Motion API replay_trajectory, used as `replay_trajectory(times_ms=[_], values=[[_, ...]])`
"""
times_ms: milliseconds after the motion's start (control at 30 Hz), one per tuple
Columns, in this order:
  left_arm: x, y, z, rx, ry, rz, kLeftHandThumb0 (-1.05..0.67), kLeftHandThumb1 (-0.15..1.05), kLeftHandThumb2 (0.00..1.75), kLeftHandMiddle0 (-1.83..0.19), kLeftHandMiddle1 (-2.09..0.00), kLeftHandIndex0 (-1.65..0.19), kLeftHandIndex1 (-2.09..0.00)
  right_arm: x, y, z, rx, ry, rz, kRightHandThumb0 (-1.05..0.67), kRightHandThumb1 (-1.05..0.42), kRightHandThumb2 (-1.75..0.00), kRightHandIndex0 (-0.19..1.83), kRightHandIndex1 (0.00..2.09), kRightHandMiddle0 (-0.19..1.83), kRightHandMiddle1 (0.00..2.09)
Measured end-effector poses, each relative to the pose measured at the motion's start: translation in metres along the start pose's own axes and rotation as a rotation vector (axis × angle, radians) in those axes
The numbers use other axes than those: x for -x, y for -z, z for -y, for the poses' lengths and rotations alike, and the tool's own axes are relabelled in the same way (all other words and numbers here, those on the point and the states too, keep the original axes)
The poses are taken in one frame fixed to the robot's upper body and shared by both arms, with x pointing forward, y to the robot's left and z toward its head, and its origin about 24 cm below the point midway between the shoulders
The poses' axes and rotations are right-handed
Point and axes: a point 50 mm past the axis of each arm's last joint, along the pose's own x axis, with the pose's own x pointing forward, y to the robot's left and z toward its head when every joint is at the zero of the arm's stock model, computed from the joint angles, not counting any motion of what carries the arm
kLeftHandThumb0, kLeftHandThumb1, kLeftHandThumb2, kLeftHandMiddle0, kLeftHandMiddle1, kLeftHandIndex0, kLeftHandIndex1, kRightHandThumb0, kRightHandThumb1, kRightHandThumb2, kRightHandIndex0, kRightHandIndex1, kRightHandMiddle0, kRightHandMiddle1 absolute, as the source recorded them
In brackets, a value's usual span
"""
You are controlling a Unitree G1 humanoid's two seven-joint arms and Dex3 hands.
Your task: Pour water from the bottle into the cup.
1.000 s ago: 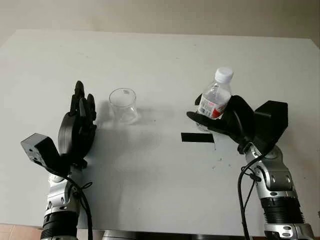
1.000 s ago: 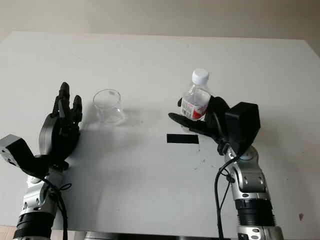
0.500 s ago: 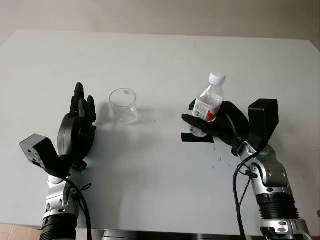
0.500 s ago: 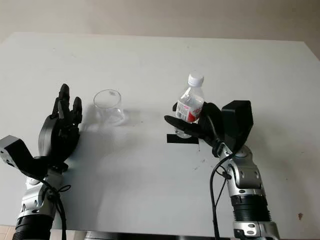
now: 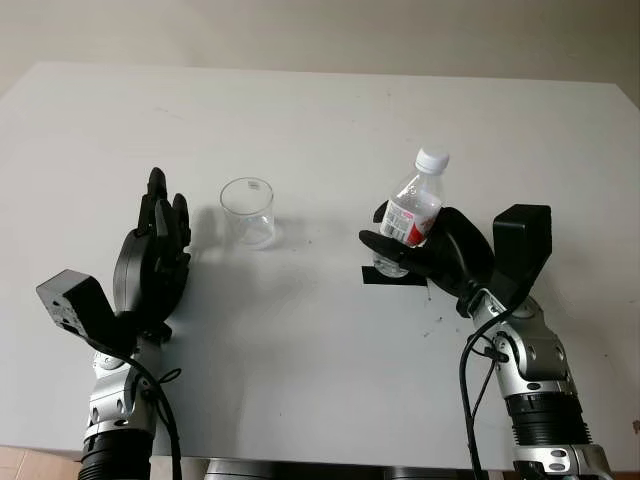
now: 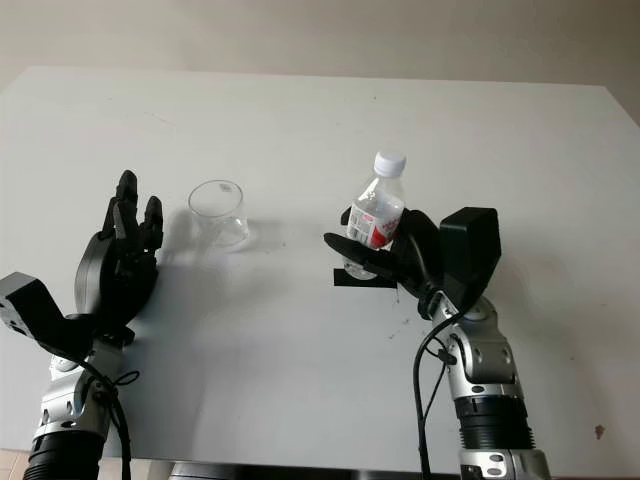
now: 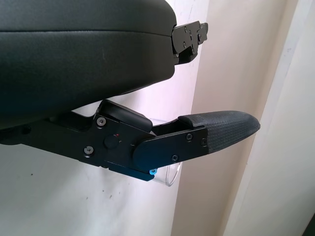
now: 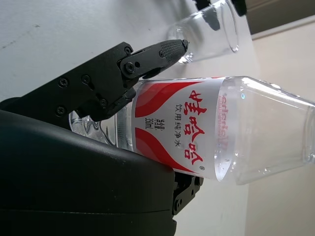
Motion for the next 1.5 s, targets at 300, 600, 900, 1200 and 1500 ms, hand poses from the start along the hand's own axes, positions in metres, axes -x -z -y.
replay_trajectory(times_ms=[300, 600, 900, 1200, 1500], values=[[0.000, 0.000, -0.001, -0.003, 0.005, -0.001, -0.85, 1.05, 0.63, 0.19, 0.00, 0.19, 0.00, 0.009, 0.005, -0.007, 0.144, -0.034, 0.012, -0.46, -1.03, -0.06, 0.09, 2.09, -0.04, 2.09], [0.002, 0.001, -0.005, -0.002, 0.000, -0.012, -0.85, 1.05, 0.63, 0.19, 0.00, 0.19, 0.00, 0.010, 0.017, -0.013, 0.192, -0.013, 0.032, -0.57, -0.99, -0.05, -0.19, 2.09, -0.18, 2.09], [0.003, 0.000, -0.009, -0.011, 0.007, -0.017, -0.84, 1.05, 0.62, 0.19, 0.00, 0.19, 0.00, 0.010, 0.024, -0.017, 0.246, 0.031, 0.060, -0.67, -0.98, -0.05, -0.19, 1.34, -0.19, 1.38], [0.004, -0.001, -0.012, -0.020, 0.005, -0.027, -0.84, 1.05, 0.61, 0.19, -0.02, 0.19, 0.00, 0.011, 0.034, -0.019, 0.271, 0.081, 0.132, -0.86, -0.95, -0.05, -0.18, 0.05, -0.19, 0.17], [0.004, -0.002, -0.015, -0.023, -0.003, -0.034, -0.84, 1.05, 0.59, 0.19, -0.03, 0.19, 0.00, 0.013, 0.040, -0.015, 0.215, 0.126, 0.170, -0.89, -0.97, -0.06, -0.19, 0.01, -0.16, 0.12]])
